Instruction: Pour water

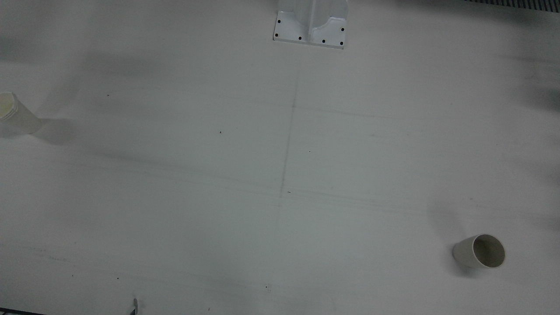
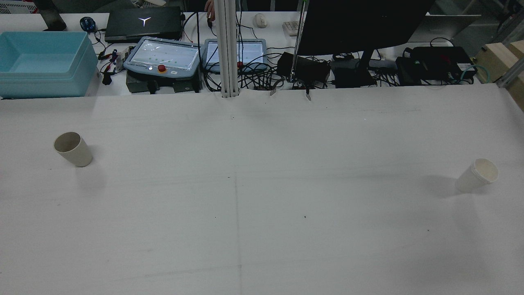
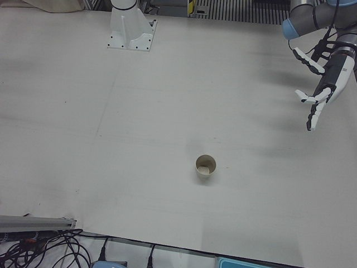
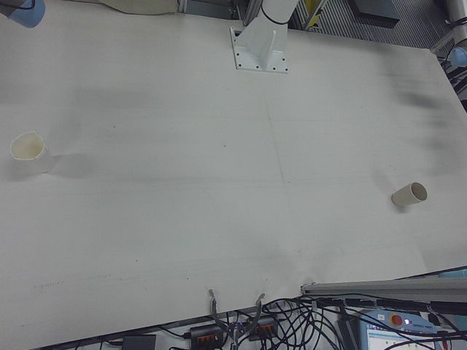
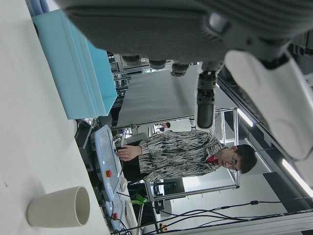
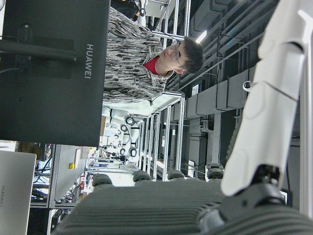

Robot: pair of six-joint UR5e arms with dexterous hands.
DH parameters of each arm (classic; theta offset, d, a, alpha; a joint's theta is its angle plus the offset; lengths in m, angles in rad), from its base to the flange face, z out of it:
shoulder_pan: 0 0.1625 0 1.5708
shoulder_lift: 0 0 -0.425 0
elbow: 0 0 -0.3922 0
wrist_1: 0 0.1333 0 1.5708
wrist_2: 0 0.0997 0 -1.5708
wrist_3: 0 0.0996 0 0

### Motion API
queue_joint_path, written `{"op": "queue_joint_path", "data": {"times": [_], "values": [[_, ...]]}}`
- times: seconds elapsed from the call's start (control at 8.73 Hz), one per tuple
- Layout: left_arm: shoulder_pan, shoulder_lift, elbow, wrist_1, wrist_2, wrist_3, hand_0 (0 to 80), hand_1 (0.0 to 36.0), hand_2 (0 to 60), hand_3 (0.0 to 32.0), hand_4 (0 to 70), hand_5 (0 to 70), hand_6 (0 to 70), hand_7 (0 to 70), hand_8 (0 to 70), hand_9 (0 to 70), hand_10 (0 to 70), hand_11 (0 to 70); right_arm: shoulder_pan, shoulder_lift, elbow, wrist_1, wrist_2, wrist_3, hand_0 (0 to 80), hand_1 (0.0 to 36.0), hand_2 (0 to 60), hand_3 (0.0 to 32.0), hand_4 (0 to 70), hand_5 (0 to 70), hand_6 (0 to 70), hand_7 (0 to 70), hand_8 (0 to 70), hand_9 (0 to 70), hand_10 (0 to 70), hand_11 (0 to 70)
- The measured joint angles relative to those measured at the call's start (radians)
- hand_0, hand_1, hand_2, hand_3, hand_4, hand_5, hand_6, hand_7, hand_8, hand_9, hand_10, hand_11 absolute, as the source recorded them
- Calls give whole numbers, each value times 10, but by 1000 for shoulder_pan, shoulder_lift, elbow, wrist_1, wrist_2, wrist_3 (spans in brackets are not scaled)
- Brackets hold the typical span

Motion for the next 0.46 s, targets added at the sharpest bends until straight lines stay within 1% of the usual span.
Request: {"op": "queue_joint_path", "data": {"times": [0.11, 0.23, 0.34, 0.46], "values": [[1, 0, 16, -12, 1, 12, 411, 0, 0, 98, 175, 0, 4, 28, 0, 0, 0, 0, -6, 9, -16, 1, -1, -10, 527, 207, 55, 184, 0, 46, 0, 0, 0, 0, 0, 0], [2, -1, 19, -13, 2, 11, 457, 0, 0, 116, 177, 0, 9, 35, 0, 0, 0, 0, -8, 20, -7, 0, -3, -13, 537, 221, 78, 266, 0, 48, 0, 0, 0, 0, 0, 0], [2, -2, 19, -9, 3, 8, 465, 0, 0, 150, 162, 0, 5, 38, 0, 0, 0, 0, -6, 25, 11, 0, -6, -14, 543, 227, 90, 320, 0, 48, 0, 0, 0, 0, 0, 0], [3, -3, 27, -6, 4, 16, 472, 13, 0, 114, 162, 0, 9, 38, 0, 0, 0, 1, -7, 19, 20, -1, -7, -18, 541, 229, 96, 320, 0, 50, 0, 0, 0, 0, 0, 0]]}}
